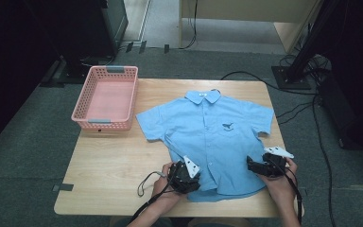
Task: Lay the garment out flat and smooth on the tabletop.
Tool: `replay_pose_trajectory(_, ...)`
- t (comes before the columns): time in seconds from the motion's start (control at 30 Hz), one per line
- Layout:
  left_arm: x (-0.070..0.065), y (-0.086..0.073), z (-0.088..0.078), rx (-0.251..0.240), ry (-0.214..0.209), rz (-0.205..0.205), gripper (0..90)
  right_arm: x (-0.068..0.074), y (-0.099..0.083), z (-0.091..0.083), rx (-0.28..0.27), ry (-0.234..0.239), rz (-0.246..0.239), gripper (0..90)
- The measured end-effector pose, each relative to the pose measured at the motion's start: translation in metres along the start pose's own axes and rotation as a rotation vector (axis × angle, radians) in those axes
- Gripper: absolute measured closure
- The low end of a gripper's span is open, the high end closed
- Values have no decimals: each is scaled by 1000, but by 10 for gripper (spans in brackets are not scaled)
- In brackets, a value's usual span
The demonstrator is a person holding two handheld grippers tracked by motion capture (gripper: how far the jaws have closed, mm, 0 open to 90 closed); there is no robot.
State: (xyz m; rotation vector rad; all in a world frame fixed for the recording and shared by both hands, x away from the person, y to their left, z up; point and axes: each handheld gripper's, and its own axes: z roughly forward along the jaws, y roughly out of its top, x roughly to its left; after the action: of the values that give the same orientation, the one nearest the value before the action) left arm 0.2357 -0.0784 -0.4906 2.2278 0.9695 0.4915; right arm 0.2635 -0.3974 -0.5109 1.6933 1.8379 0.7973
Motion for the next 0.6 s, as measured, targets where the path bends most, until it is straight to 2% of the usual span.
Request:
replay_pose_trajectory(0.07,4,-3,-5,-3,10,-10,388,0,0,0,0,0,0,105)
replay_pose_trajectory(0.13,12,-11,-14,-15,28,-45,380,0,0,0,-1,-1,1,105)
replay_pose_trajectory(0.17,12,-11,-14,-15,28,-45,366,0,0,0,-1,-1,1,105)
replay_pose_trajectory(0.4,36,-42,-43,-54,97,-163,324,0,0,0,-1,-3,2,105)
replay_pose_trajectory(0.6,53,-70,-62,-61,146,-248,299,0,0,0,-1,-3,2,105)
